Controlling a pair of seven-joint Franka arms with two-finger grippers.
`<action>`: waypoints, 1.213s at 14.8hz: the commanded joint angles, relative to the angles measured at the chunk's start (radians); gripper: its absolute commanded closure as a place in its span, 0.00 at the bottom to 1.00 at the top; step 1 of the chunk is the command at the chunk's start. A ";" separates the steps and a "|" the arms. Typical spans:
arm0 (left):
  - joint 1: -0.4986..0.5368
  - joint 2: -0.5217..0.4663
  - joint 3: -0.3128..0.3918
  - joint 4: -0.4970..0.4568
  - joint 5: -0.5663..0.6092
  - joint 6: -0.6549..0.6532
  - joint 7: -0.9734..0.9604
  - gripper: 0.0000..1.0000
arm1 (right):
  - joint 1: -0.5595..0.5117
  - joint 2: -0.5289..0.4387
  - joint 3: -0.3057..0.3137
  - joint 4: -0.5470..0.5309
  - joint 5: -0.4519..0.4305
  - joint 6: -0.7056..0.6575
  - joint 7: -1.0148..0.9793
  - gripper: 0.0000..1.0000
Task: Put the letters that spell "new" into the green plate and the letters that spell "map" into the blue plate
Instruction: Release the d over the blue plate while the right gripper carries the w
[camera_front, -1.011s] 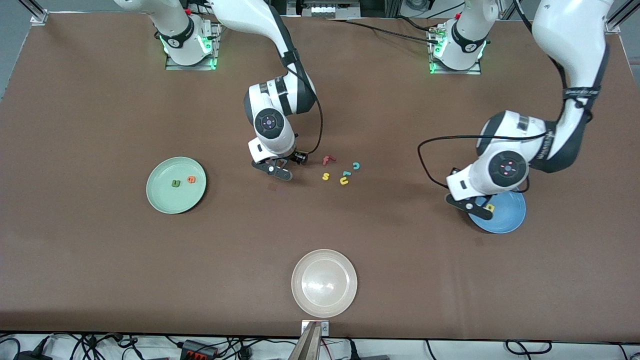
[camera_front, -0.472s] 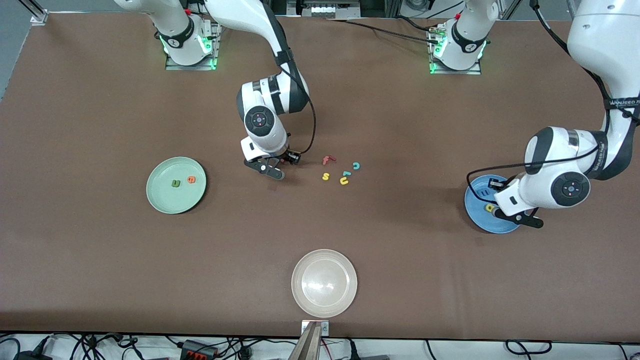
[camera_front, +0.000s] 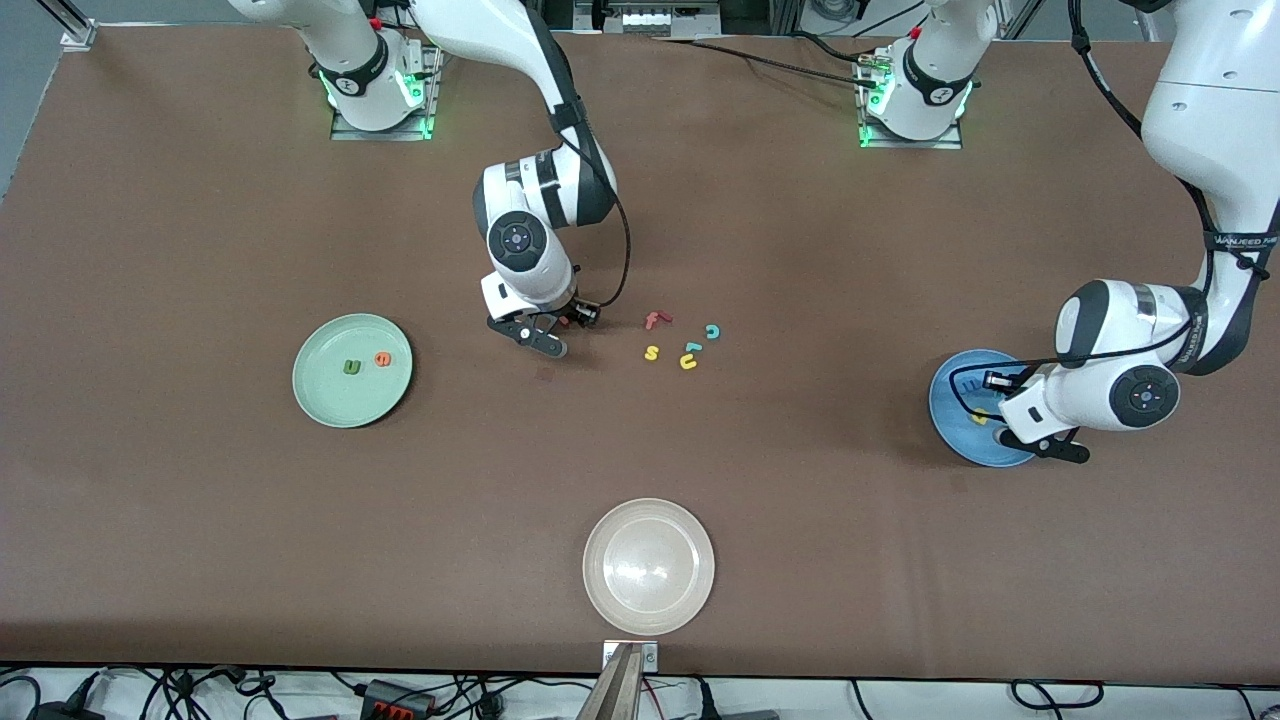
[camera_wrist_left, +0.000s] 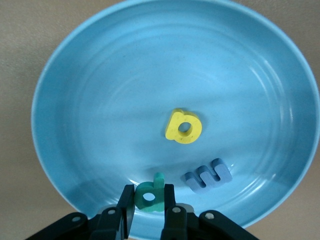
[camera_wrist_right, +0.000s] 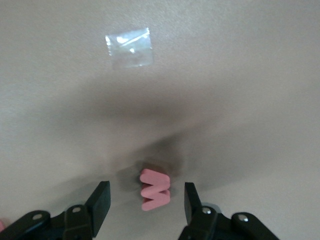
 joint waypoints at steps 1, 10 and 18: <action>0.007 0.003 -0.014 0.012 0.027 -0.002 0.004 0.71 | 0.018 -0.009 -0.002 -0.025 0.025 0.021 -0.014 0.34; 0.007 -0.041 -0.027 0.016 0.027 -0.020 0.003 0.00 | 0.024 -0.009 0.001 -0.020 0.028 0.030 -0.022 0.63; 0.004 -0.161 -0.158 0.128 0.010 -0.305 -0.009 0.00 | -0.001 -0.034 -0.015 0.001 0.027 -0.005 -0.075 0.83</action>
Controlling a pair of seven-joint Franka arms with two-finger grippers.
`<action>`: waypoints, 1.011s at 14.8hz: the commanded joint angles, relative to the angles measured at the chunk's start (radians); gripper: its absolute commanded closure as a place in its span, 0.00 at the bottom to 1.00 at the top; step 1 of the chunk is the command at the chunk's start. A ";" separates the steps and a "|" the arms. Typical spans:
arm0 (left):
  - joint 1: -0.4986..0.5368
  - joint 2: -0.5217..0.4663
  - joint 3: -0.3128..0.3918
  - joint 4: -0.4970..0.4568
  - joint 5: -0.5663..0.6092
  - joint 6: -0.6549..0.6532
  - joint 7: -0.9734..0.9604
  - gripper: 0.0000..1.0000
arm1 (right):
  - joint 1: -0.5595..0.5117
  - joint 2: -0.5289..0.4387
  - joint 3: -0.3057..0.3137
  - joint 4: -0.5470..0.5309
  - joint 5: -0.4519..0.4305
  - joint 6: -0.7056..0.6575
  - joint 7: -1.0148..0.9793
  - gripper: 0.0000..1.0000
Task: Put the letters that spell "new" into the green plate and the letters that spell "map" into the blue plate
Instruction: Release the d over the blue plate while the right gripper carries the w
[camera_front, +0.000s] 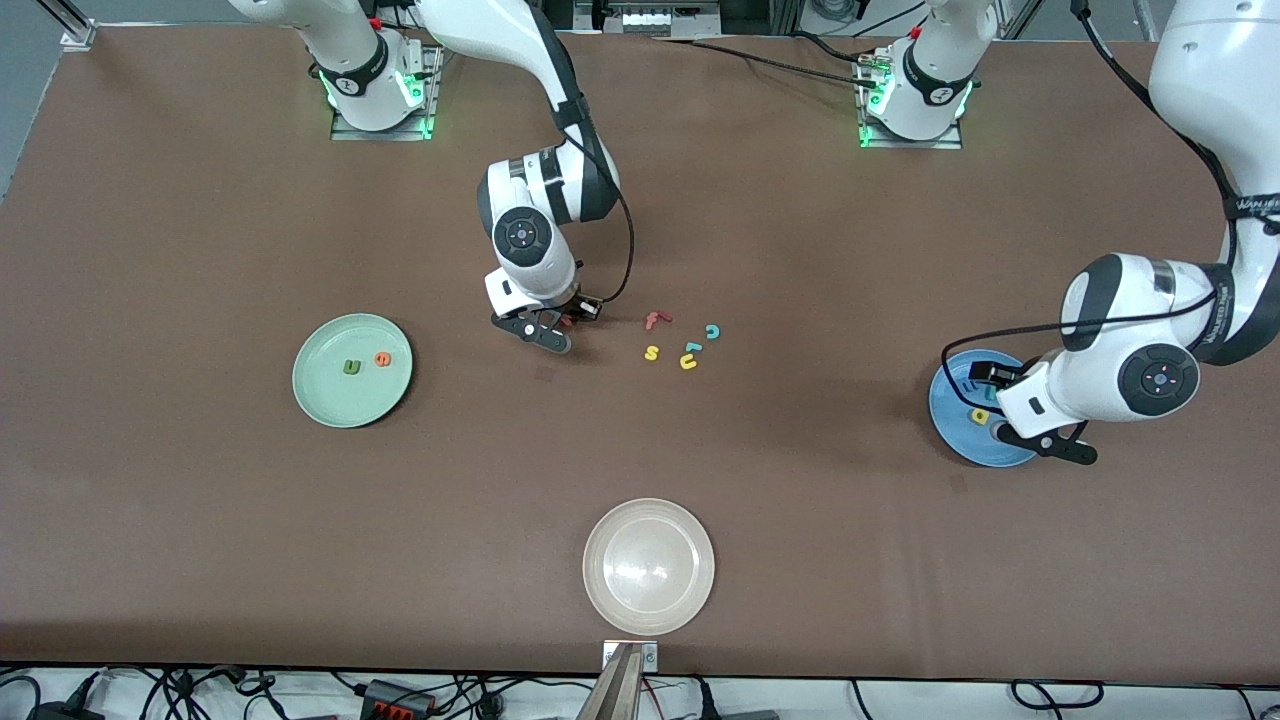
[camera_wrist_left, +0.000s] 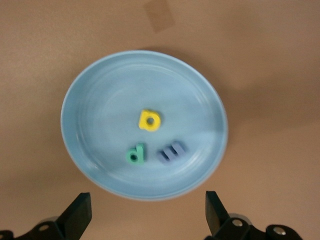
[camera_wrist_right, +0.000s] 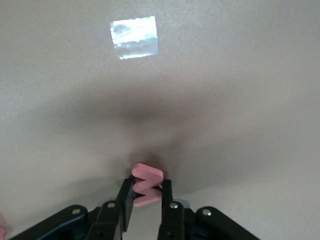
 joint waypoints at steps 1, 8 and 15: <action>0.006 -0.047 -0.057 0.089 0.010 -0.158 -0.003 0.00 | -0.032 -0.051 -0.020 0.020 0.023 -0.067 -0.048 0.84; 0.003 -0.069 -0.147 0.383 -0.046 -0.480 -0.001 0.00 | -0.040 -0.068 -0.297 0.040 -0.038 -0.369 -0.410 0.85; -0.226 -0.274 0.269 0.314 -0.351 -0.442 -0.004 0.00 | -0.277 -0.042 -0.320 -0.003 -0.091 -0.362 -0.900 0.85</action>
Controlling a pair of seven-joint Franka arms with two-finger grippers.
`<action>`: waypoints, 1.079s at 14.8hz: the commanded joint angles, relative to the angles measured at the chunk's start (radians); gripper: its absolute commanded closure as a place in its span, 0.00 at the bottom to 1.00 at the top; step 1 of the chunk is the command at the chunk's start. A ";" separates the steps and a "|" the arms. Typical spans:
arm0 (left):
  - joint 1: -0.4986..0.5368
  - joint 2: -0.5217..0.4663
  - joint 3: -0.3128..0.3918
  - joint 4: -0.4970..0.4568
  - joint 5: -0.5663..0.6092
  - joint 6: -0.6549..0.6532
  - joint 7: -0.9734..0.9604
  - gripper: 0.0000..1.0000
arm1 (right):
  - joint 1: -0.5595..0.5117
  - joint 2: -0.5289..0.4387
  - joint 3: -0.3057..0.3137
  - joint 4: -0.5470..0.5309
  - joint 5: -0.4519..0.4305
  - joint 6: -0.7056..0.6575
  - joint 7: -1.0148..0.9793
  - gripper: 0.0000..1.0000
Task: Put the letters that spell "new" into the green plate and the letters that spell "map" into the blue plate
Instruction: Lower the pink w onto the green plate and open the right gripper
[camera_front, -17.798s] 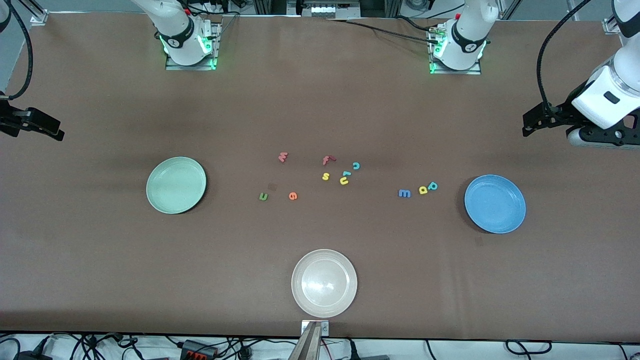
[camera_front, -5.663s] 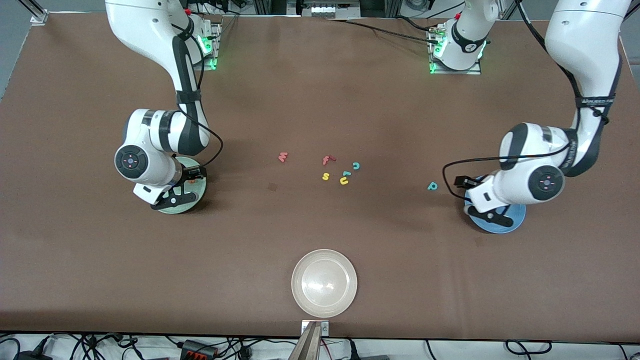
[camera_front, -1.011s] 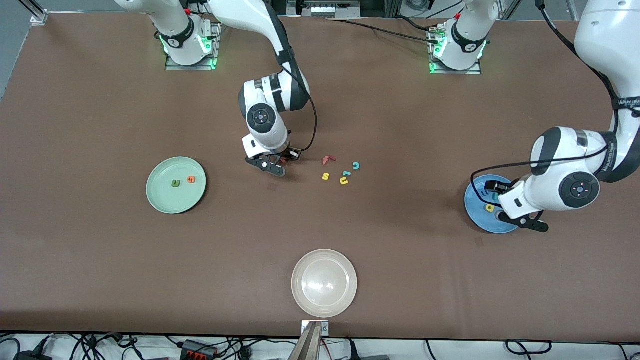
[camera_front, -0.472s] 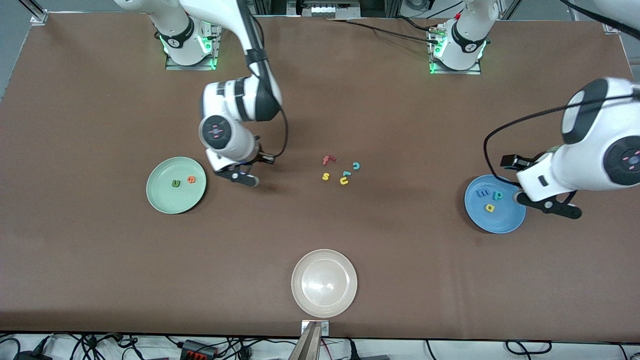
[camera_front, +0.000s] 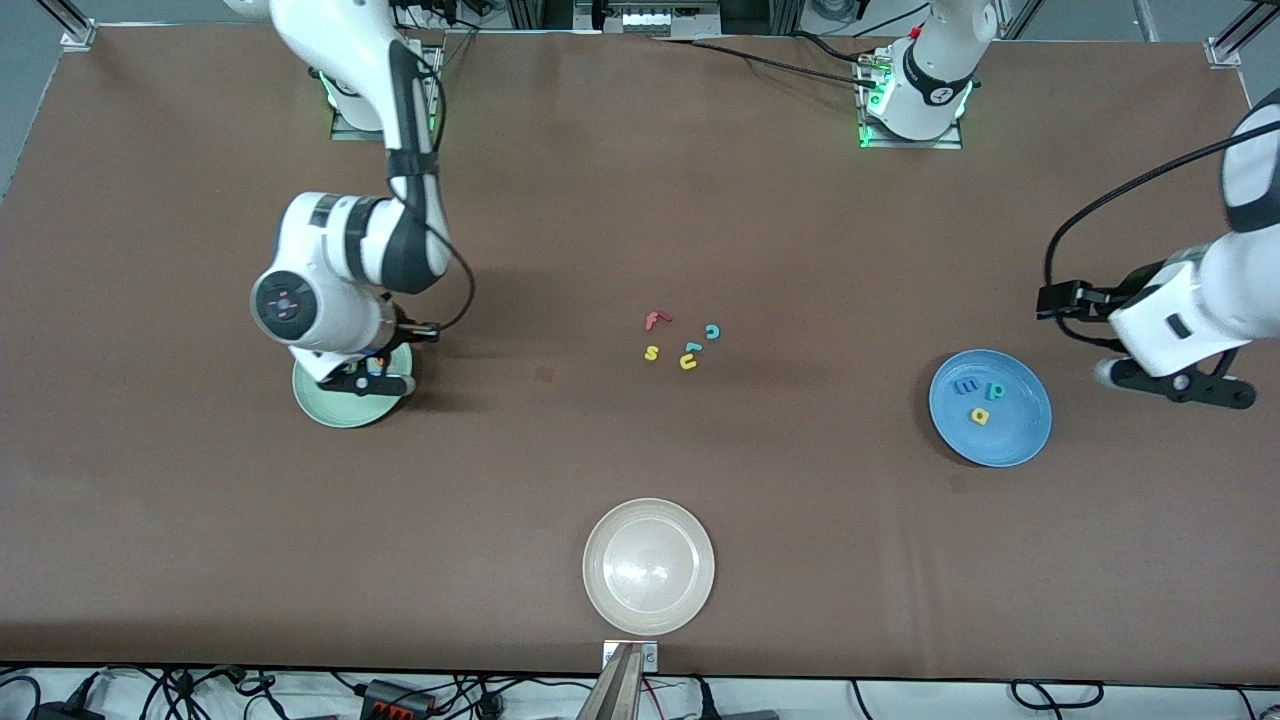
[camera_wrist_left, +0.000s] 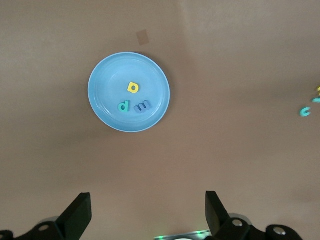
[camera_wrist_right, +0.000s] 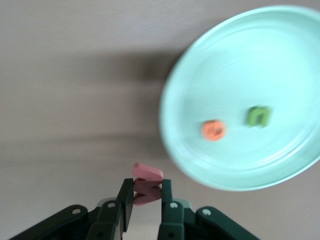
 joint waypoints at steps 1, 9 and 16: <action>-0.093 -0.109 0.160 -0.091 -0.089 0.049 -0.002 0.00 | -0.098 0.011 0.006 0.001 -0.008 0.006 -0.187 0.85; -0.256 -0.359 0.297 -0.408 -0.089 0.296 -0.073 0.00 | -0.169 0.068 0.012 0.005 0.000 0.073 -0.322 0.85; -0.232 -0.370 0.288 -0.447 -0.094 0.345 -0.067 0.00 | -0.175 0.080 0.014 0.018 -0.003 0.090 -0.363 0.85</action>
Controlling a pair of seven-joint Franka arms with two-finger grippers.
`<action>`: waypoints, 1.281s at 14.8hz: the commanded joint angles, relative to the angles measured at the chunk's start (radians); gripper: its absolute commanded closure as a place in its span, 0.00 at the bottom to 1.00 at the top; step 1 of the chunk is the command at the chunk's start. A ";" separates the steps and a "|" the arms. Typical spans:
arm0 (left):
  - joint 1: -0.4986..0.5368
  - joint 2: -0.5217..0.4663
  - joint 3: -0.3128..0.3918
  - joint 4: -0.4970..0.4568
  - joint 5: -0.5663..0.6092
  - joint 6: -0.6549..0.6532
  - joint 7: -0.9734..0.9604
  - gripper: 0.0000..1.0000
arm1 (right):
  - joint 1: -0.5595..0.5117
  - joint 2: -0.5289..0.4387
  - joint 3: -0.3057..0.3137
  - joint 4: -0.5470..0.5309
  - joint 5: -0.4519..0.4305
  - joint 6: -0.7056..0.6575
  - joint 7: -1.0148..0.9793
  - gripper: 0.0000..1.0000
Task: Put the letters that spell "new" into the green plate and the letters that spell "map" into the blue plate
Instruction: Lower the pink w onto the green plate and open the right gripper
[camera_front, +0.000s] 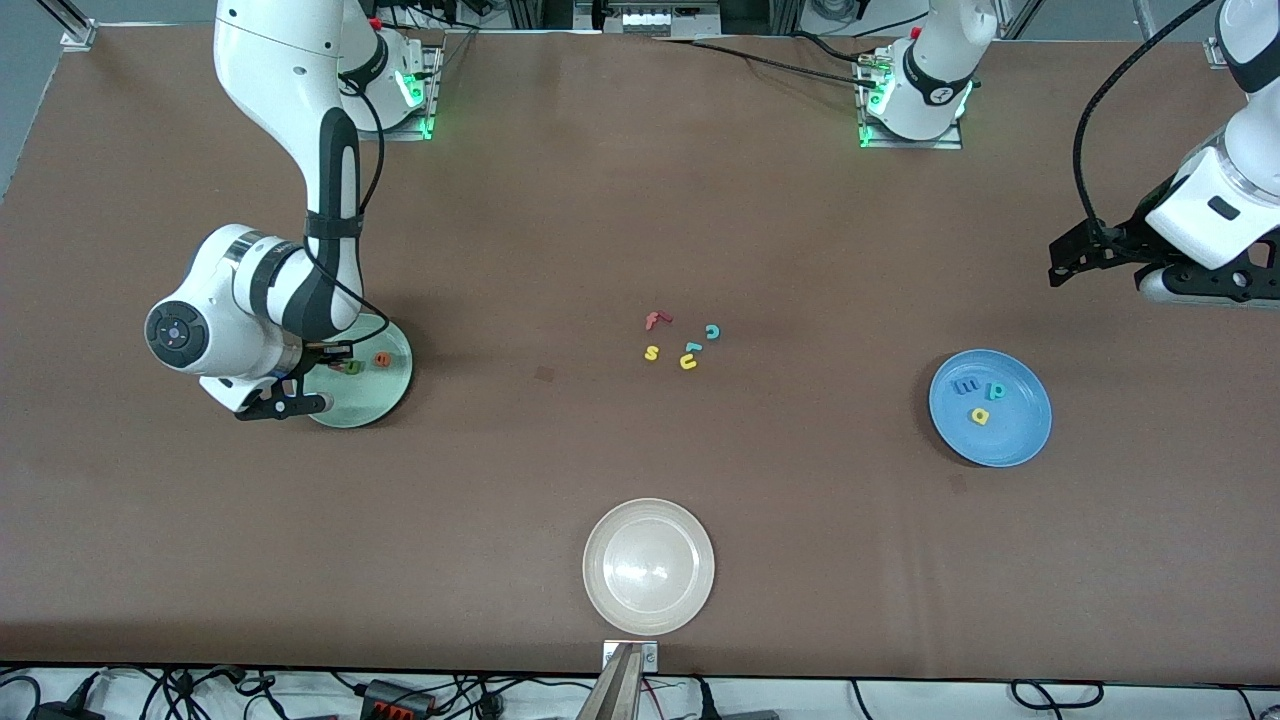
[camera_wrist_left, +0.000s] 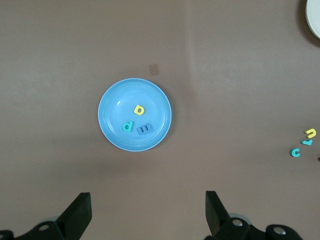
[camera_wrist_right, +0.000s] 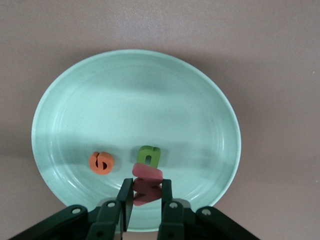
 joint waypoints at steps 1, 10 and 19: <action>0.005 -0.023 -0.005 -0.021 -0.015 -0.010 -0.004 0.00 | -0.019 0.016 0.011 0.018 -0.002 0.012 -0.044 0.85; -0.009 -0.014 -0.008 0.015 -0.011 -0.038 -0.004 0.00 | -0.093 0.055 0.071 0.073 0.004 0.029 -0.107 0.82; -0.010 -0.003 -0.008 0.030 -0.011 -0.039 -0.004 0.00 | -0.151 0.058 0.128 0.076 -0.004 0.071 -0.138 0.81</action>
